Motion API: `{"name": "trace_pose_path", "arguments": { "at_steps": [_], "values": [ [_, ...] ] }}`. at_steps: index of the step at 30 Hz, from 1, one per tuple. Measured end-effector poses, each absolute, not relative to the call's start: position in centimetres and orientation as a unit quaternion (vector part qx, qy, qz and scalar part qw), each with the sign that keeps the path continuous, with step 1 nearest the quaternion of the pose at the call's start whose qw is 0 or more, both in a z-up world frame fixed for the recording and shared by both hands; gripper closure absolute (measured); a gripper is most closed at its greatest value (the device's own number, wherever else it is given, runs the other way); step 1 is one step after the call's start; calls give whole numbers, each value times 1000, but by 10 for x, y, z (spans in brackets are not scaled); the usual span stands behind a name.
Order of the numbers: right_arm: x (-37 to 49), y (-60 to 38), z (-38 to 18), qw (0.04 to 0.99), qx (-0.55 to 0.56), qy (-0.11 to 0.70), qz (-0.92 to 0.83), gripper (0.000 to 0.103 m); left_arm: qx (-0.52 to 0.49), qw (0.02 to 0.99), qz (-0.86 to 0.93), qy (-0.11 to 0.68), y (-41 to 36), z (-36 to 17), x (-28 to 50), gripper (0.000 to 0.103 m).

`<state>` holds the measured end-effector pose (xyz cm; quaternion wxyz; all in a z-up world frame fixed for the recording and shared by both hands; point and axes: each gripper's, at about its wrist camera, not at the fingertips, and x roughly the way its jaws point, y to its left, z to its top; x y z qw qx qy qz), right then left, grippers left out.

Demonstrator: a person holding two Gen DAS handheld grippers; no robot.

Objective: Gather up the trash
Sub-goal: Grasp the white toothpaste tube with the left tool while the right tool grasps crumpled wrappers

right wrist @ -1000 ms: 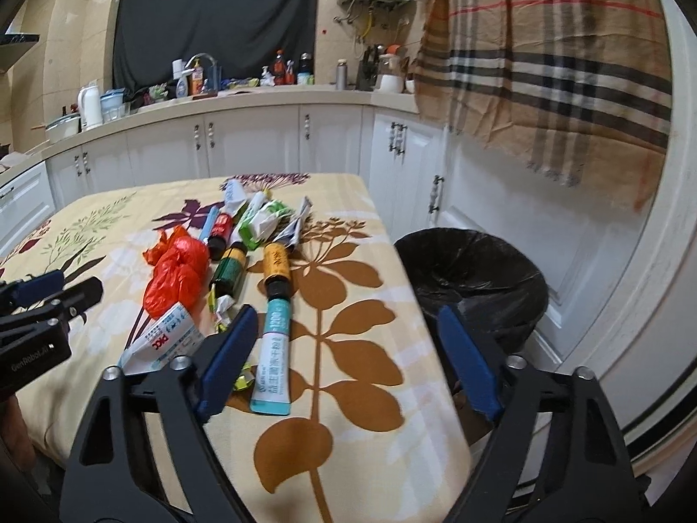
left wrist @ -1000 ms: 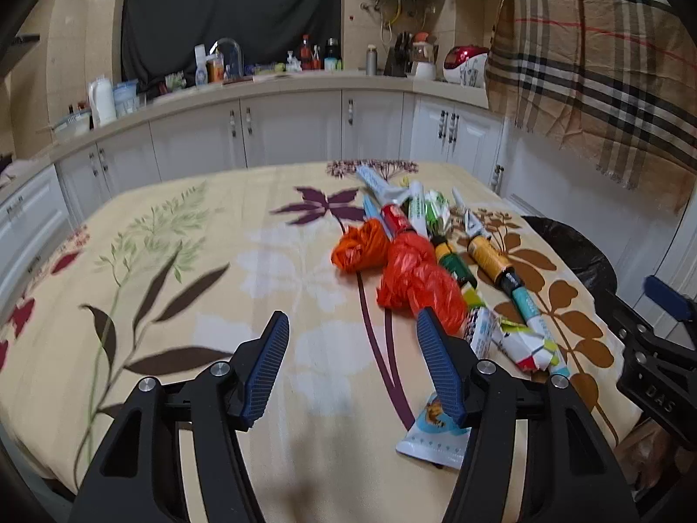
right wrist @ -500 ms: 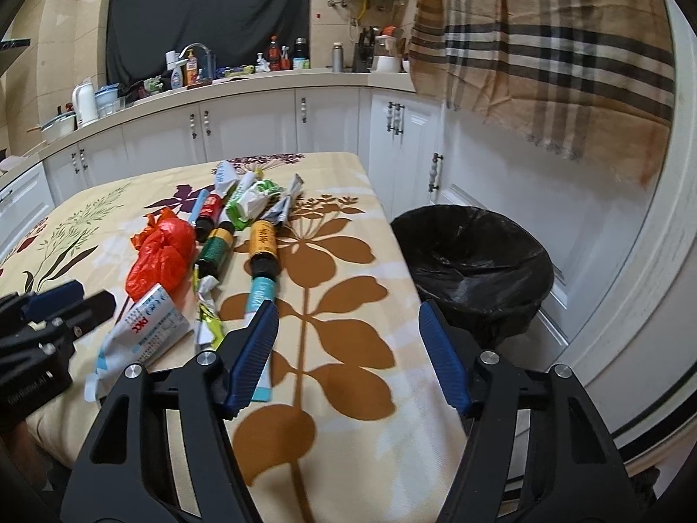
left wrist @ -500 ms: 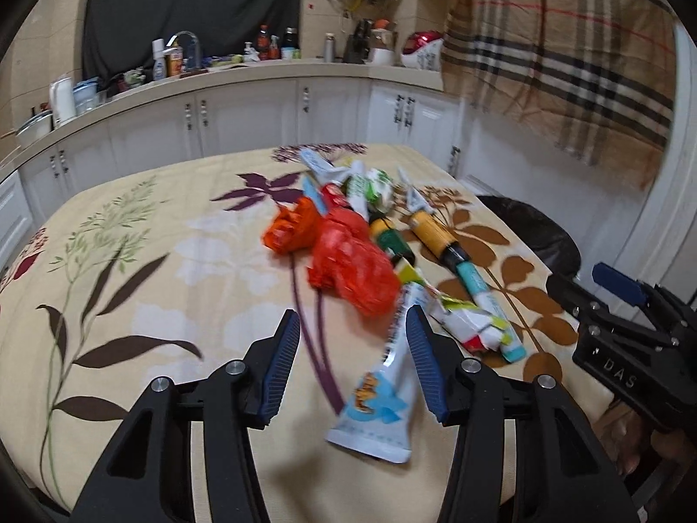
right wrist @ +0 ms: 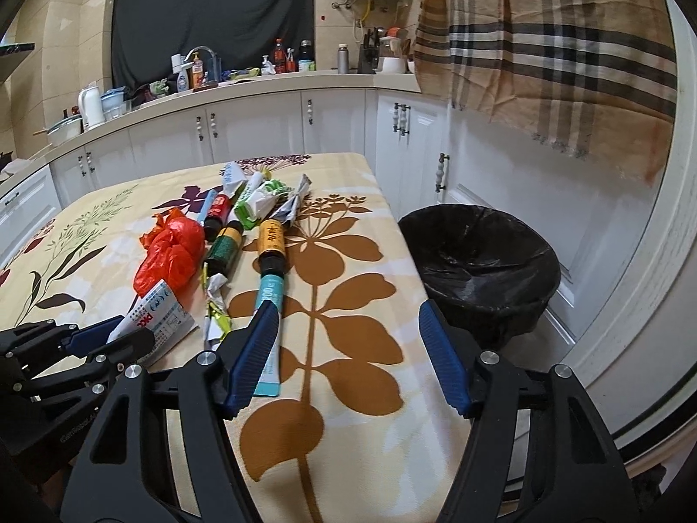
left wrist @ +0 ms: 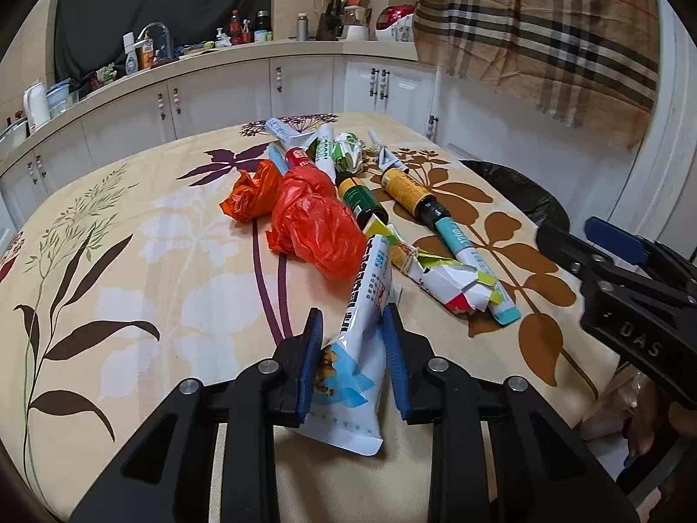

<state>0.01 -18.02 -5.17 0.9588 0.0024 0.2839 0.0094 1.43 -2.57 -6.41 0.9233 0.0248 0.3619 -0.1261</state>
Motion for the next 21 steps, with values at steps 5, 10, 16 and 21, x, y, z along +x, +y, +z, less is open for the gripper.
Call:
{"name": "trace_pose_path", "arguments": {
  "at_steps": [5, 10, 16, 21],
  "values": [
    [1, -171, -51, 958, -6, 285, 20, 38, 29, 927, -125, 352, -22, -59, 7, 76],
    [3, -157, -51, 957, -16, 286, 35, 38, 18, 935, -109, 336, -9, -50, 2, 77],
    [9, -138, -52, 956, -30, 287, 62, 38, -4, 942, -87, 323, 12, -39, 1, 77],
    [17, -126, -54, 953, -40, 291, 79, 45, -22, 947, -61, 314, 33, -33, 3, 77]
  ]
}}
